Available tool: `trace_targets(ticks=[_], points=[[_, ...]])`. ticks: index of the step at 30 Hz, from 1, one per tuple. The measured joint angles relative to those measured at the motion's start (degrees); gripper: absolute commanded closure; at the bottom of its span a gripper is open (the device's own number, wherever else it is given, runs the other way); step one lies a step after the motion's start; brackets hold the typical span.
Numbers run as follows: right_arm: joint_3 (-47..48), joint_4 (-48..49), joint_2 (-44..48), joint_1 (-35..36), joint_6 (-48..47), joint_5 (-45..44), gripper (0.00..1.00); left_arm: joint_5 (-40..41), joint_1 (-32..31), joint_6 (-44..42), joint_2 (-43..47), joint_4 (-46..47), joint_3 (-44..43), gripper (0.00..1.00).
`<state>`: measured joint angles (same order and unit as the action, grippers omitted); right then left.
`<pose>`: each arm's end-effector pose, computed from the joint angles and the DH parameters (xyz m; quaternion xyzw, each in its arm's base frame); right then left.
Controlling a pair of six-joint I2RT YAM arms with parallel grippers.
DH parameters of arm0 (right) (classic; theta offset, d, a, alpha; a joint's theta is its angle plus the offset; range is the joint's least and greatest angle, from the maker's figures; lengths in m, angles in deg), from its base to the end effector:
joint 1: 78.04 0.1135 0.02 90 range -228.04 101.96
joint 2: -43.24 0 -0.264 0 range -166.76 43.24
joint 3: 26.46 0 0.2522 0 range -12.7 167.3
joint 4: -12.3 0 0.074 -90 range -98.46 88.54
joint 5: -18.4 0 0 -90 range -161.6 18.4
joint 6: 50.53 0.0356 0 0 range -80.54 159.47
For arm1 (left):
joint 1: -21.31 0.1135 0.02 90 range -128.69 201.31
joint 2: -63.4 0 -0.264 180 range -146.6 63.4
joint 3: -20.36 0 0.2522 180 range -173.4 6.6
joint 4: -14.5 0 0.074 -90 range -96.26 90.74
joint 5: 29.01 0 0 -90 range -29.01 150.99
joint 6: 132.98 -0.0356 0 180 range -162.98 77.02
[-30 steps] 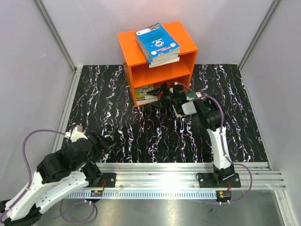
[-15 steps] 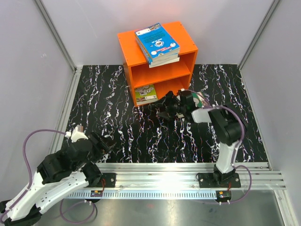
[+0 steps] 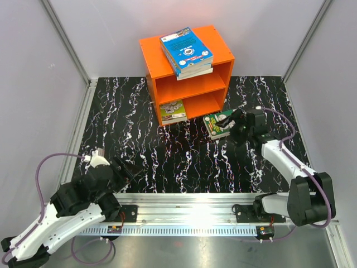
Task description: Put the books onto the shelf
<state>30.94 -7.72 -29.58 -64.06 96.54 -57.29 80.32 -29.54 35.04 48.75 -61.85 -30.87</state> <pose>0.2633 0.0746 0.2358 0.2707 0.8412 0.3543 0.3058 0.0406 -0.0312 0.2617 -0.2789 0.8509 -0.3118 0.3177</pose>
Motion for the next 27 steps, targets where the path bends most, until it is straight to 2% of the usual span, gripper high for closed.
trace_targets(ticks=[4, 9, 19, 27], points=[[-0.6, -7.4, -1.7, -6.1, -1.4, -3.5, 0.00, -0.8, 0.0, -0.1, 0.0, 1.2, 0.5, 0.16], [1.8, -11.3, -9.6, -8.6, -3.5, -5.4, 0.00, -1.1, 0.0, -0.1, 0.1, 1.5, 0.5, 0.18], [11.5, -10.1, -25.0, -10.8, -5.0, -5.6, 0.00, -0.4, 0.0, 2.3, 3.2, -4.0, -1.8, 0.20], [17.9, -6.9, -31.1, -11.7, -5.2, -5.1, 0.01, 0.1, 0.0, 4.4, 4.3, -7.9, -2.6, 0.21]])
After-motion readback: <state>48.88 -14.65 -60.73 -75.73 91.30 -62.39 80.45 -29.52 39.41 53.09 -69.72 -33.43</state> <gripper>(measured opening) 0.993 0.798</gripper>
